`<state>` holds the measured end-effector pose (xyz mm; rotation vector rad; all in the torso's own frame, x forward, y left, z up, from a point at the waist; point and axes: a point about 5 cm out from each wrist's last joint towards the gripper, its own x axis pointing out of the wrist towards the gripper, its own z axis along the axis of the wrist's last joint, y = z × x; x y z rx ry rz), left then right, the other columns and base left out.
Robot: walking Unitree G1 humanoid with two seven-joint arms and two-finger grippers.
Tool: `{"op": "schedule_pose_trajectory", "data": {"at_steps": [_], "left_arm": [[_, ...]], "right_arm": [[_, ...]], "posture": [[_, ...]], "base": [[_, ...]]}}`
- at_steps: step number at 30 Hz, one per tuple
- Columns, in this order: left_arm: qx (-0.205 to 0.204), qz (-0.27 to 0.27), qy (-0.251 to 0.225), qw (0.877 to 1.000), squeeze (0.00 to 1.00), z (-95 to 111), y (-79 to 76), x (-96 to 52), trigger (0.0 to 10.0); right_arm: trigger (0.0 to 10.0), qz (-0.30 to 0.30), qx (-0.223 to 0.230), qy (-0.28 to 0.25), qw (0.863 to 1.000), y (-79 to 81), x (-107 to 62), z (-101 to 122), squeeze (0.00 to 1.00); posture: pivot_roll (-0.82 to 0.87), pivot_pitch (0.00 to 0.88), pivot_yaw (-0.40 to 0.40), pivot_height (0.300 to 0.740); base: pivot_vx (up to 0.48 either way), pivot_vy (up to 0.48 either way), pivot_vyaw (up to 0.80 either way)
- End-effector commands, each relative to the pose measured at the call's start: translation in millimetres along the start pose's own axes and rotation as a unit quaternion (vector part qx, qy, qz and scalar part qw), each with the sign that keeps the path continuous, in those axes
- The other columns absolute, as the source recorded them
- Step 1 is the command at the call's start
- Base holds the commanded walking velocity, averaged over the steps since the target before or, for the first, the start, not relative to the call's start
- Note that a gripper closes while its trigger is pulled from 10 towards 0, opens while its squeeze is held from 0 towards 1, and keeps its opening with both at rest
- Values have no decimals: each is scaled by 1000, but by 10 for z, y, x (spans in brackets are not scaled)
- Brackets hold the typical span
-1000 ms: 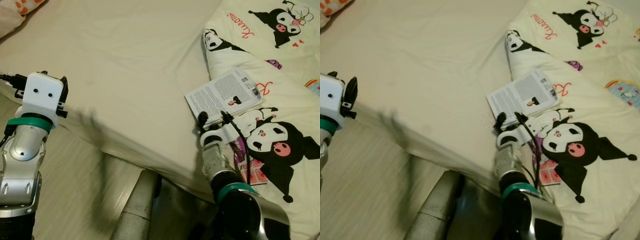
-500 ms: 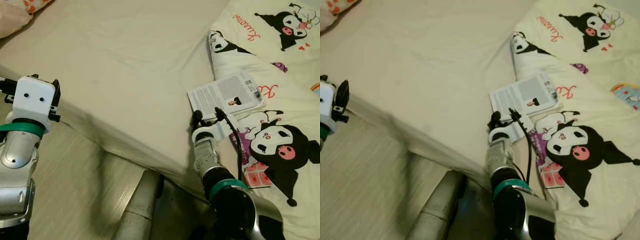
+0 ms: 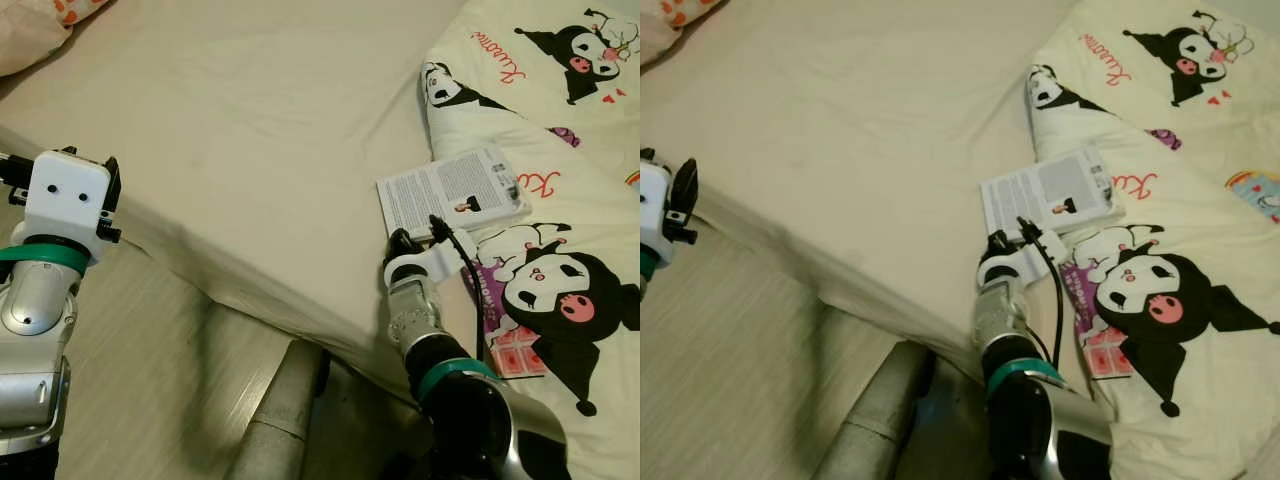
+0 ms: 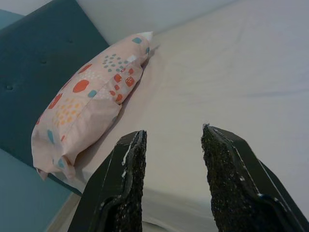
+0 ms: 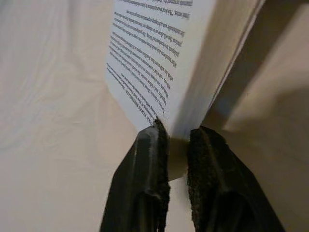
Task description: Clean up the room
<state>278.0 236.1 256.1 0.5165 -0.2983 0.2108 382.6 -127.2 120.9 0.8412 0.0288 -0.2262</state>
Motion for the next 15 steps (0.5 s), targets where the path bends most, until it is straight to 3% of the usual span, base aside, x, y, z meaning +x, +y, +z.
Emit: {"op": "schedule_pose_trajectory", "data": {"at_steps": [1,6,10,14,15], "left_arm": [[6,-1,14,1000,0,-71,5,-12,10000],[2,-2,15,1000,0,-103,-25,-6,10000],[-1,-3,14,1000,0,-143,-36,26,10000],[-2,-3,12,1000,0,-158,-44,57,10000],[-5,-4,12,1000,0,-179,-53,77,10000]], "right_arm": [[0,-9,2,20,1000,-91,-53,-115,0],[0,30,10,26,999,-63,-58,-127,0],[0,80,20,31,996,-141,-108,-153,0],[0,93,25,34,995,-315,-197,-164,0],[0,97,24,35,994,-424,-278,-161,0]], "posture": [[468,321,33,595],[420,295,11,595],[383,273,5,595],[336,251,-3,595],[294,236,-10,595]], "base": [[0,0,0],[0,0,0],[0,0,0],[0,0,0],[0,0,0]]}}
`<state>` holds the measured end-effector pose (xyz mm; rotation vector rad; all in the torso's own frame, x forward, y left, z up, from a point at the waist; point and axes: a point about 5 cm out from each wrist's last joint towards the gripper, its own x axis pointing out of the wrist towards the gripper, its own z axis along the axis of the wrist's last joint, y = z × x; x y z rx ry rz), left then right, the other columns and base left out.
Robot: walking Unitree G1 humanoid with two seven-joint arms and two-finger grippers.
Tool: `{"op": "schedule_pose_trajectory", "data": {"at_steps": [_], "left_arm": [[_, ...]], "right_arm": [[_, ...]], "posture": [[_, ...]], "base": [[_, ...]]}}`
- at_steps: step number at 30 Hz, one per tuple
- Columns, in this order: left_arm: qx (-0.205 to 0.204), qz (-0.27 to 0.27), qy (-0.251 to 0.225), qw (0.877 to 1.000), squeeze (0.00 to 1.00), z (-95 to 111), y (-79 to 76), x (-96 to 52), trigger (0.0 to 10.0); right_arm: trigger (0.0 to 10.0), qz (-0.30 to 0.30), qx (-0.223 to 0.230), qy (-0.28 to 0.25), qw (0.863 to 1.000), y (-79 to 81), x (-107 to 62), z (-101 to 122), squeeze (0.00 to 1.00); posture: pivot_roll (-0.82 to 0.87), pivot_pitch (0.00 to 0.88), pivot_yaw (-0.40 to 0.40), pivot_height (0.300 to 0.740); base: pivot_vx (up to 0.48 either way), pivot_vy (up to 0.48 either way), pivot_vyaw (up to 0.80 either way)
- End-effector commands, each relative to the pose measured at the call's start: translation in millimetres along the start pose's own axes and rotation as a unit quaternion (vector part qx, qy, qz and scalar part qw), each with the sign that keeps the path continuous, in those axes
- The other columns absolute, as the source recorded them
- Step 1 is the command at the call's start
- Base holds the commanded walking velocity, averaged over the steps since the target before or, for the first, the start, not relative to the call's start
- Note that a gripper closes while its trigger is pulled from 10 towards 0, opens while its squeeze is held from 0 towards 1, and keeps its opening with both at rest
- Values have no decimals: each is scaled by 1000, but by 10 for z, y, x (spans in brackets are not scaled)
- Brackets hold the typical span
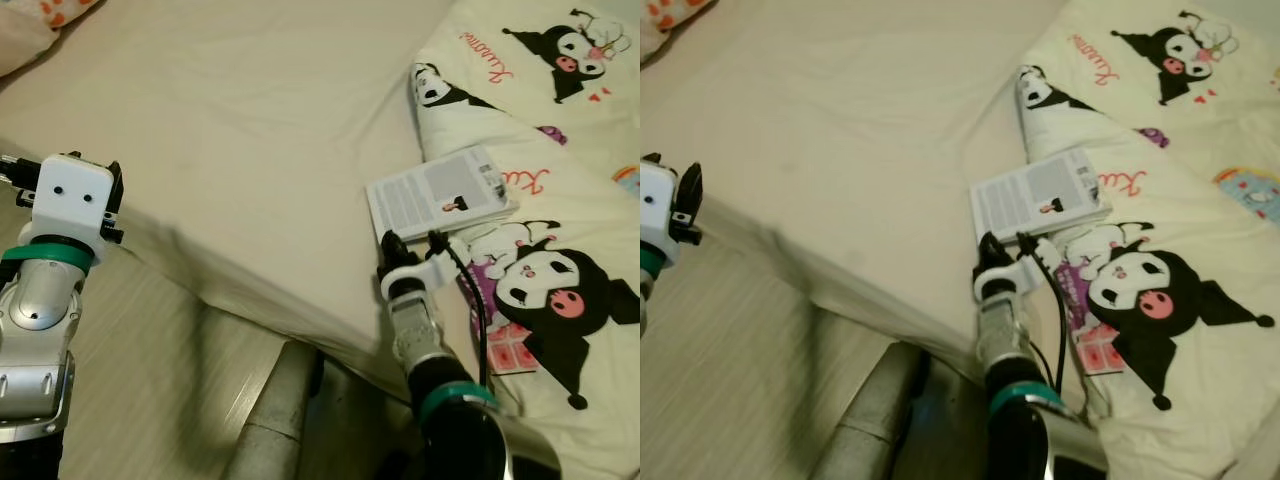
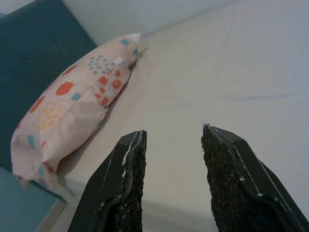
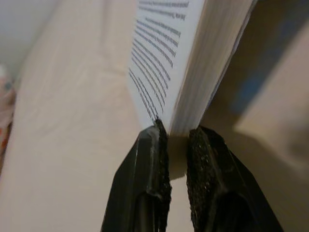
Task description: Clean up the room
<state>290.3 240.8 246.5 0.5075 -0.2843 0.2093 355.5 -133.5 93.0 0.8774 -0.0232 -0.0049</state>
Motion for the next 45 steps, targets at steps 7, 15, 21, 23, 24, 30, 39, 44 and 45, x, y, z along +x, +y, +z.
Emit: {"op": "schedule_pose_trajectory", "data": {"at_steps": [7,15,21,23,24,30,39,44,45], "left_arm": [[-12,-15,0,1000,0,-83,-136,64,10000],[-16,-23,-11,1000,0,-75,-206,174,10000],[-21,-23,-19,999,0,-73,-249,240,10000],[-24,-22,-23,999,0,-70,-265,255,10000],[-25,-21,-23,999,0,-71,-274,260,10000],[-28,-21,-29,999,0,-74,-322,287,10000],[-38,-37,-26,998,0,-110,-473,282,10000],[-42,-52,-23,997,0,-125,-568,237,10000],[-41,-65,-20,997,0,-146,-626,193,10000]], "right_arm": [[0,33,37,55,997,-240,-686,63,0],[0,130,29,169,976,-342,-1214,82,0],[9490,146,-38,249,957,-612,-1365,-21,0],[10000,121,-97,253,955,-632,-1282,-61,0],[10000,112,-117,250,955,-631,-1235,-77,0],[10000,107,-117,222,962,-426,-966,-135,1000],[10000,228,-140,294,918,-223,-983,-323,0],[10000,228,-169,295,912,-328,-993,-204,0],[10000,212,-183,285,917,-414,-977,-103,0]], "posture": [[236,209,-3,595],[198,176,7,595],[191,161,8,595],[190,156,8,595],[188,149,6,595],[192,132,4,595],[193,104,-4,595],[183,104,-11,595],[180,104,-11,595]], "base": [[0,0,0],[0,0,0],[0,0,0],[0,0,0],[0,0,0],[0,0,0],[0,0,0],[0,0,0],[0,0,0]]}}
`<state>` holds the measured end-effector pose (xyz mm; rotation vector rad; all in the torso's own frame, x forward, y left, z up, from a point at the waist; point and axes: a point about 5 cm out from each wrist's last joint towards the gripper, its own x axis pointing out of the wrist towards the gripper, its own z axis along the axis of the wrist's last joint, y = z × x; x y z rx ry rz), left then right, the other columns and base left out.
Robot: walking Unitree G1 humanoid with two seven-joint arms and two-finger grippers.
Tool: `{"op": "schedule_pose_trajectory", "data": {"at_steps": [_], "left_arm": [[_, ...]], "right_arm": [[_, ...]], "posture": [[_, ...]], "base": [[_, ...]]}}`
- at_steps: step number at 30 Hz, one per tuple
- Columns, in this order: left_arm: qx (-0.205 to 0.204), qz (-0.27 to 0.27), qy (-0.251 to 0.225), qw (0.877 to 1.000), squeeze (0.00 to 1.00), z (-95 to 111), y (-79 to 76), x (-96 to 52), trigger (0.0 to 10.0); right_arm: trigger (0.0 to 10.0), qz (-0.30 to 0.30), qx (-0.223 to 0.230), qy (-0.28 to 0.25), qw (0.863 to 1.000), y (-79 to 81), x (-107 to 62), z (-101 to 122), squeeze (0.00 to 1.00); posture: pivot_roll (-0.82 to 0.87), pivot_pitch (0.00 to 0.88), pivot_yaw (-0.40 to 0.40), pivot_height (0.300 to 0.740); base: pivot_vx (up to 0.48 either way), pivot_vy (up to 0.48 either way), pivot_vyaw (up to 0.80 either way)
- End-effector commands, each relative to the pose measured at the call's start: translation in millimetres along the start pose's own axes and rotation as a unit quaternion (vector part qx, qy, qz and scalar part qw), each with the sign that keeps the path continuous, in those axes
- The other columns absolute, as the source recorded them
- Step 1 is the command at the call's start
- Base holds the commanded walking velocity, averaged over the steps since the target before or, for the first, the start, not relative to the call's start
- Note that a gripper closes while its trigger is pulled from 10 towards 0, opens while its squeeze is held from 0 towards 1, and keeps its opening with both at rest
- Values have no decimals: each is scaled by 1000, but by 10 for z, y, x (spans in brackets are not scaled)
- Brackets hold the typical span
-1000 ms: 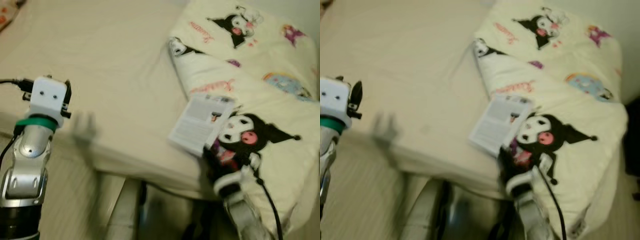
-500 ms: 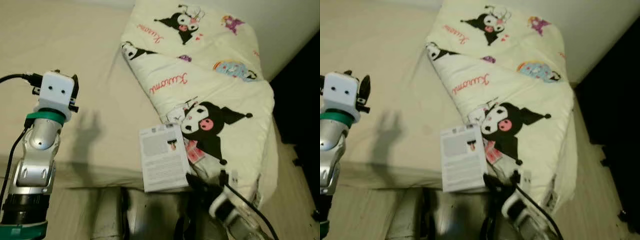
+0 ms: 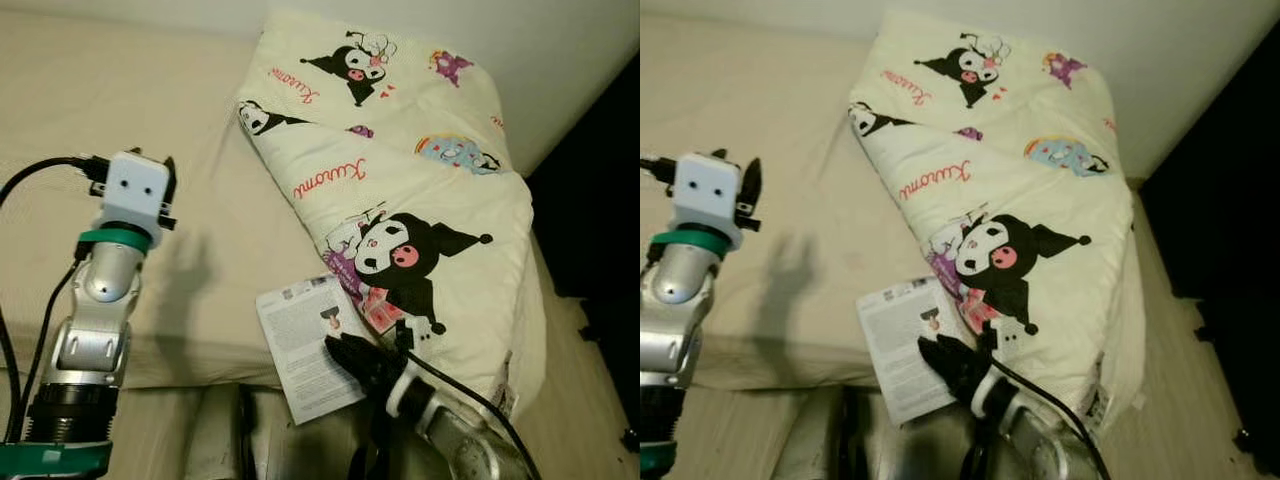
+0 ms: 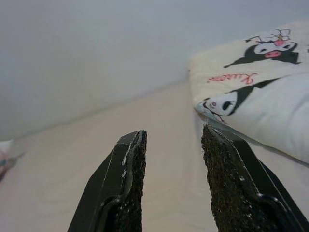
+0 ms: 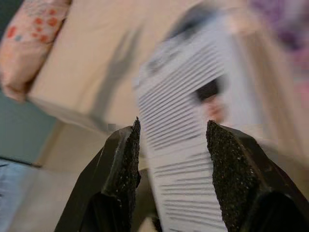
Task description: Clean up the room
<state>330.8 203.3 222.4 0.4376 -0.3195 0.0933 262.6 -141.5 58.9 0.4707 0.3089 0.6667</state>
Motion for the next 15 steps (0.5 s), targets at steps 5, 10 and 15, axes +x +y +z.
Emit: {"op": "schedule_pose_trajectory", "data": {"at_steps": [5,10,15], "left_arm": [[-1,-102,26,994,0,-187,-465,-295,10000],[-12,-135,46,990,0,-266,-600,-364,10000],[-22,-153,55,986,0,-299,-731,-410,10000]], "right_arm": [[10000,-92,-10,23,995,-357,-408,-117,0],[10000,-126,-13,28,992,-435,-498,-194,0],[10000,-163,-13,10,987,-421,-364,-244,0]], "posture": [[163,111,-14,595],[152,112,-10,595],[138,112,-5,595]], "base": [[0,0,0],[0,0,0],[0,0,0]]}}
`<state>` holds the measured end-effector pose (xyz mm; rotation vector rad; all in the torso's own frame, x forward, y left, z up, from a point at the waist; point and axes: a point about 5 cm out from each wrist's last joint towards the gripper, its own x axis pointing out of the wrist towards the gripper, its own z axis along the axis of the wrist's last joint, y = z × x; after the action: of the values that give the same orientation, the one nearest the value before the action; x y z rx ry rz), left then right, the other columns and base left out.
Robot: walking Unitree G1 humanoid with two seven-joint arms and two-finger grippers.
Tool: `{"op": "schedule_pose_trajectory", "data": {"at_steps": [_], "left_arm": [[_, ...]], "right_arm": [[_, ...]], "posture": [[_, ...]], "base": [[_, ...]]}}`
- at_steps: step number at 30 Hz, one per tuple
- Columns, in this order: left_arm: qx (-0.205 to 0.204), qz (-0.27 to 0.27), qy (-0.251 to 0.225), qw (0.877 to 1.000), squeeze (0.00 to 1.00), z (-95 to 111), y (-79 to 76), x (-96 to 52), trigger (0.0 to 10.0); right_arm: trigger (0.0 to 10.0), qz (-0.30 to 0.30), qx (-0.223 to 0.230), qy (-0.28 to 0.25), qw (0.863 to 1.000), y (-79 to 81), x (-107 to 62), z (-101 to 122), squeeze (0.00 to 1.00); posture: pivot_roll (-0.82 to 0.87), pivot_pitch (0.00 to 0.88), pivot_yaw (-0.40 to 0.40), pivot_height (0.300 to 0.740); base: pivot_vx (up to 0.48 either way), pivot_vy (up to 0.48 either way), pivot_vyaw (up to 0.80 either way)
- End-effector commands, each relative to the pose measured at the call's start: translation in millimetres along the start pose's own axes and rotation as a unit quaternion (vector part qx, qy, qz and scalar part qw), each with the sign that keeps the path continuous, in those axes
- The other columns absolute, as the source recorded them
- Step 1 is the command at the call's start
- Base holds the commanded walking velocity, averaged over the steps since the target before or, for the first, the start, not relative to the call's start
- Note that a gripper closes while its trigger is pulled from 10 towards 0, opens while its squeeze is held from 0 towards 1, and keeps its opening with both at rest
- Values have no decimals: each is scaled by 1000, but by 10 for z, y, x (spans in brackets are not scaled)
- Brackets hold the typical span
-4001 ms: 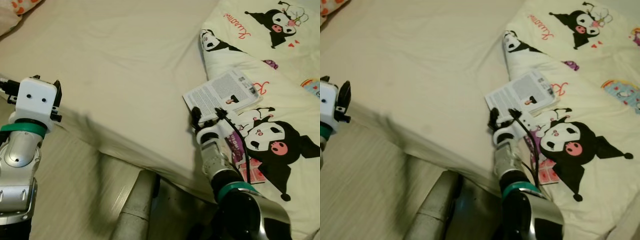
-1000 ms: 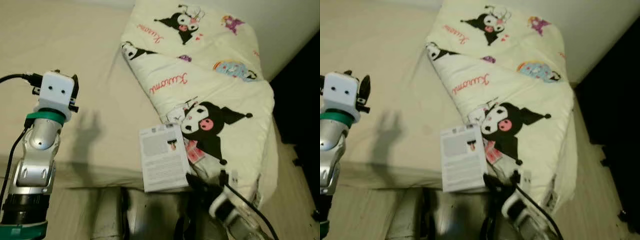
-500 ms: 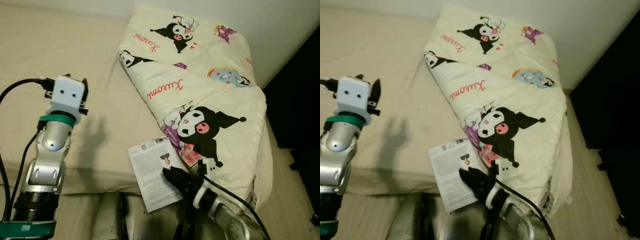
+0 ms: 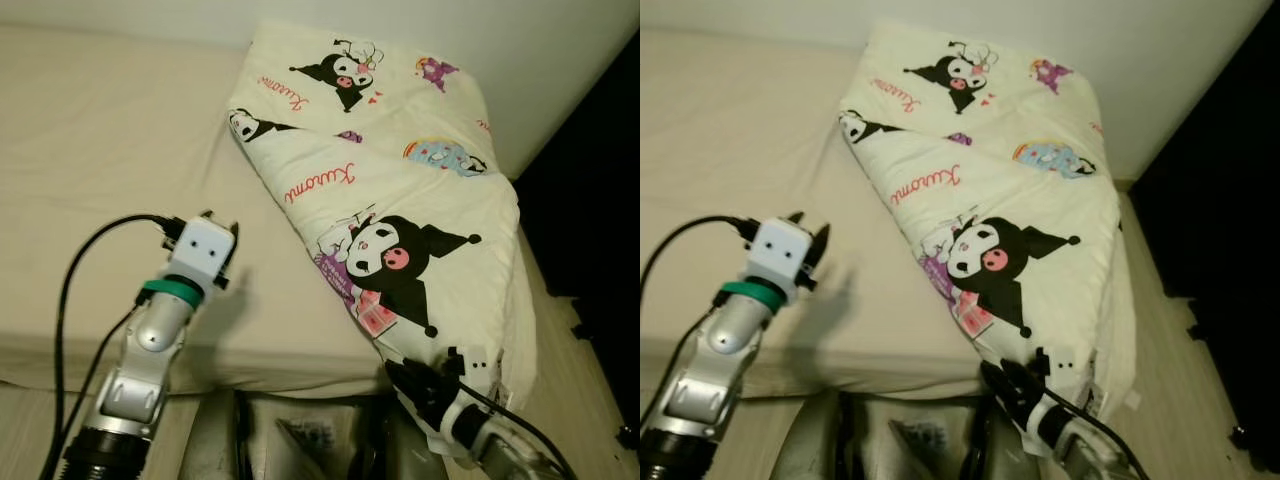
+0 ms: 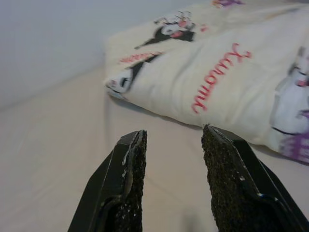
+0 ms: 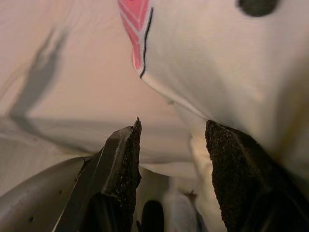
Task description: Clean up the room
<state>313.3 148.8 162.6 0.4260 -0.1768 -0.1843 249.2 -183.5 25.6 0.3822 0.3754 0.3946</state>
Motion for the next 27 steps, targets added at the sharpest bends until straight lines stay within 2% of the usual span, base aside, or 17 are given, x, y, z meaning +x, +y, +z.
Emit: {"op": "schedule_pose_trajectory", "data": {"at_steps": [1,4,5,7,9,12,15,19,27], "left_arm": [[1,-6,16,1000,0,-75,-32,-25,10000],[-13,-2,23,1000,0,-107,-64,-49,10000],[-13,-2,23,1000,0,-107,-64,-49,10000],[-39,6,34,999,0,-155,-80,-87,10000],[-80,22,48,995,0,-204,-57,-140,10000],[-118,27,66,990,0,-279,-45,-198,10000],[-143,23,86,986,0,-335,-58,-237,10000],[-180,27,115,977,0,-390,-78,-273,10000],[-172,23,117,978,0,-372,-104,-265,10000]], "right_arm": [[10000,-20,2,1,1000,-38,-21,-39,0],[10000,-18,14,-59,998,123,161,119,0],[10000,-18,14,-59,998,123,161,119,0],[10000,-16,17,-99,995,239,251,230,0],[10000,-11,-4,-133,991,421,354,356,0],[10000,0,-13,-163,986,626,465,491,0],[10000,-1,4,-193,981,710,524,602,0],[10000,-26,-21,-225,974,776,616,781,0],[10000,-33,-24,-233,972,800,676,846,0]], "posture": [[138,112,-5,595],[144,100,-7,595],[144,100,-7,595],[145,92,-8,595],[148,77,-10,595],[155,63,-11,595],[157,58,-11,605],[167,42,-12,624],[168,30,-12,654]], "base": [[0,0,0],[0,0,0],[0,0,0],[0,0,0],[0,0,0],[0,0,0],[0,0,0],[0,0,0],[0,0,0]]}}
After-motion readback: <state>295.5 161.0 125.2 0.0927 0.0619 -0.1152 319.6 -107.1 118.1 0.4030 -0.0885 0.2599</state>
